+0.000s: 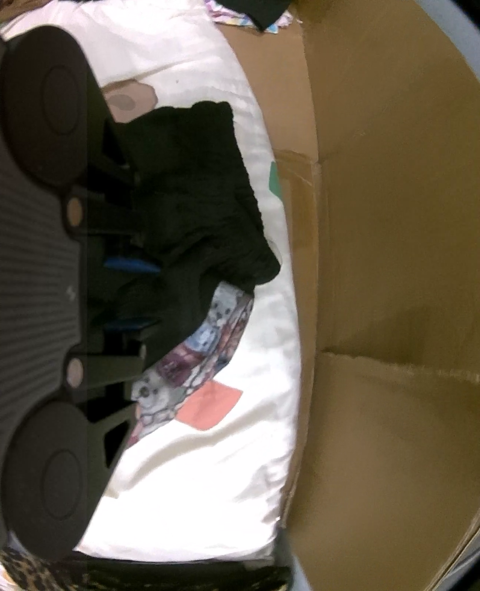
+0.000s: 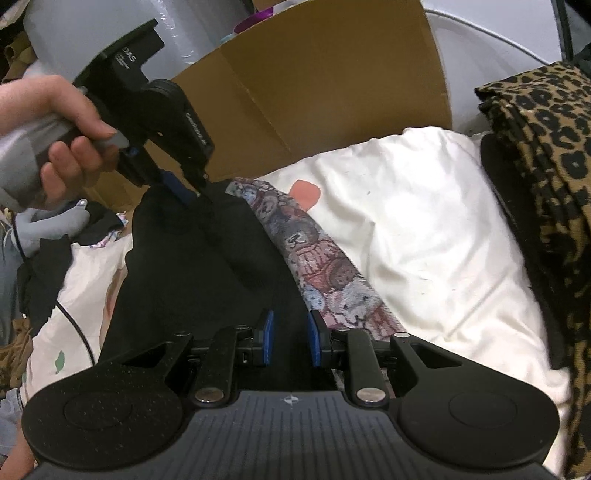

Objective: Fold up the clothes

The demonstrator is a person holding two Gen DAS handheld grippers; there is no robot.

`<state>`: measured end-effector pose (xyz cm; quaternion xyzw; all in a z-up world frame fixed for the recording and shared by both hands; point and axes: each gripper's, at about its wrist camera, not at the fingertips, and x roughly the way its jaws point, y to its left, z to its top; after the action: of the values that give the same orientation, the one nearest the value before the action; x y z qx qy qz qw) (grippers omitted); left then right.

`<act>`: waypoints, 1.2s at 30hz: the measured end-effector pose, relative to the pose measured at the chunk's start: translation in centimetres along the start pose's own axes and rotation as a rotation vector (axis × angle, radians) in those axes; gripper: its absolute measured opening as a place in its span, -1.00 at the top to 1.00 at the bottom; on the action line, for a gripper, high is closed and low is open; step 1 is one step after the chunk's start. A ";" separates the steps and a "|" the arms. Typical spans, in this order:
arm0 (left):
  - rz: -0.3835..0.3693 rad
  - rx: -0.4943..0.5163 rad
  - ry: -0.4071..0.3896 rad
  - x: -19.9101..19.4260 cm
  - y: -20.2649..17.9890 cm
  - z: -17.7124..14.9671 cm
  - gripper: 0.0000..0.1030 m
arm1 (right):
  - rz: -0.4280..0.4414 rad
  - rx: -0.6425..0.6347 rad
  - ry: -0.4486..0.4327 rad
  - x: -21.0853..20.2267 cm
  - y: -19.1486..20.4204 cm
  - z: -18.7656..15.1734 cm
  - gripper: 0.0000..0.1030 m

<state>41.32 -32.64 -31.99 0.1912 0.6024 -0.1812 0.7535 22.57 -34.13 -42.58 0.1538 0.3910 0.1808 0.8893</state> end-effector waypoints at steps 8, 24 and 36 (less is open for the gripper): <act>0.034 -0.098 0.032 1.9 3.5 -1.1 0.44 | 0.014 -0.031 0.044 1.4 0.7 -0.8 0.34; -0.026 -0.196 0.034 1.1 4.9 -1.0 0.33 | 0.009 -0.108 0.083 1.4 0.8 -1.1 0.18; -0.036 -0.220 0.082 3.7 5.1 -2.1 0.61 | 0.040 -0.100 0.115 3.0 0.8 -0.6 0.18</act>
<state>42.86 -27.37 -35.67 0.1036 0.6523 -0.1194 0.7413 23.84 -32.01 -44.53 0.1066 0.4287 0.2264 0.8681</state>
